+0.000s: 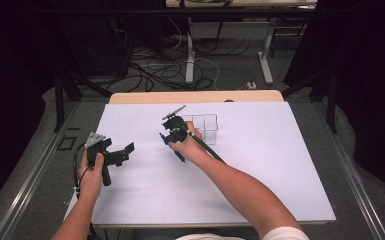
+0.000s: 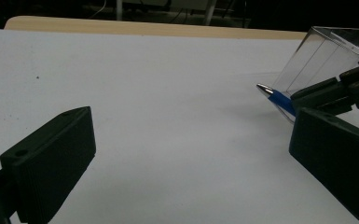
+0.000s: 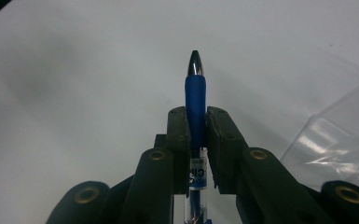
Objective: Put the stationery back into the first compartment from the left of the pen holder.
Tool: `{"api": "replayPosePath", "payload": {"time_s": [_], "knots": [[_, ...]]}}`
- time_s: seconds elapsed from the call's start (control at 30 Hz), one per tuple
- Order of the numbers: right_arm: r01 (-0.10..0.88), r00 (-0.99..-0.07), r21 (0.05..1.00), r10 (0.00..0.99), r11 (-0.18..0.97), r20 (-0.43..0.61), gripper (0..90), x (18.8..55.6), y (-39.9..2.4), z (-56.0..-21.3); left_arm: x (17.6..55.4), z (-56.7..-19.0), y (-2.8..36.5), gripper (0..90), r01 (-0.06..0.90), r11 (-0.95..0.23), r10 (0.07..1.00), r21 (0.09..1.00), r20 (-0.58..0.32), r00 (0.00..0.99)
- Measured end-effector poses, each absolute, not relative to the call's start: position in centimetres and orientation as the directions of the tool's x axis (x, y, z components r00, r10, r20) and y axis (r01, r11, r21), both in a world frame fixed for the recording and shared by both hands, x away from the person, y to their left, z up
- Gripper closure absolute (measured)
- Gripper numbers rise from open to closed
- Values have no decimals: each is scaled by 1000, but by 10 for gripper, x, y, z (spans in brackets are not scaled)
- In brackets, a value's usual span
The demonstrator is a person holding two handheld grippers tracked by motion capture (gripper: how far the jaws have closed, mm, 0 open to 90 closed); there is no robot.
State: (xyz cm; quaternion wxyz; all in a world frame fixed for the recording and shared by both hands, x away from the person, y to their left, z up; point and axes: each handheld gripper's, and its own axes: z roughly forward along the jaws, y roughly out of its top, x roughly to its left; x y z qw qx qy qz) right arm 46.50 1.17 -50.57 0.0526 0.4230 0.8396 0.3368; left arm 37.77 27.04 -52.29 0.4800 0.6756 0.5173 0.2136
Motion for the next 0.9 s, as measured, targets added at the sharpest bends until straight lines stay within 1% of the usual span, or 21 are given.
{"api": "replayPosePath", "payload": {"time_s": [0.23,0.3,0.33,0.4,0.43,0.47,0.53,0.57,0.6,0.63,0.67,0.73,0.77,0.8,0.9], "knots": [[654,-638,650,744,386,199,802,463,6,-491,378,-523,269,1,493,-2,904,870,-210,373],[657,-639,642,743,395,197,802,463,2,-485,378,-523,269,1,494,0,904,870,-212,372],[639,-641,675,740,369,203,802,463,2,-485,378,-523,269,1,494,1,904,869,-212,372],[645,-635,670,746,368,202,802,462,1,-480,378,-523,269,1,495,-1,904,869,-211,372],[637,-640,676,743,370,197,802,462,1,-478,378,-523,269,1,495,0,904,869,-212,373],[630,-637,693,743,349,205,802,461,1,-477,378,-523,269,0,496,0,903,868,-212,373],[612,-644,709,741,349,192,802,461,1,-474,378,-524,269,1,496,1,904,868,-213,372],[621,-645,693,742,366,185,802,460,0,-470,378,-524,269,1,496,1,904,868,-213,371],[605,-650,713,737,355,184,802,460,0,-469,378,-524,269,1,496,1,904,868,-213,372],[609,-651,702,738,369,176,801,459,-1,-466,378,-524,269,1,496,1,903,868,-213,372],[592,-651,729,737,345,180,802,460,0,-467,378,-524,269,1,496,0,904,868,-213,372],[580,-654,738,738,345,168,802,460,-2,-464,378,-523,269,1,496,0,904,868,-213,372],[595,-653,712,740,373,159,802,460,-3,-459,378,-523,269,1,496,0,904,869,-212,372],[577,-651,738,743,349,157,802,461,-3,-460,378,-523,269,1,494,2,904,870,-212,371],[574,-648,744,745,342,157,802,463,-6,-454,378,-523,269,1,493,1,904,870,-212,372]]}}
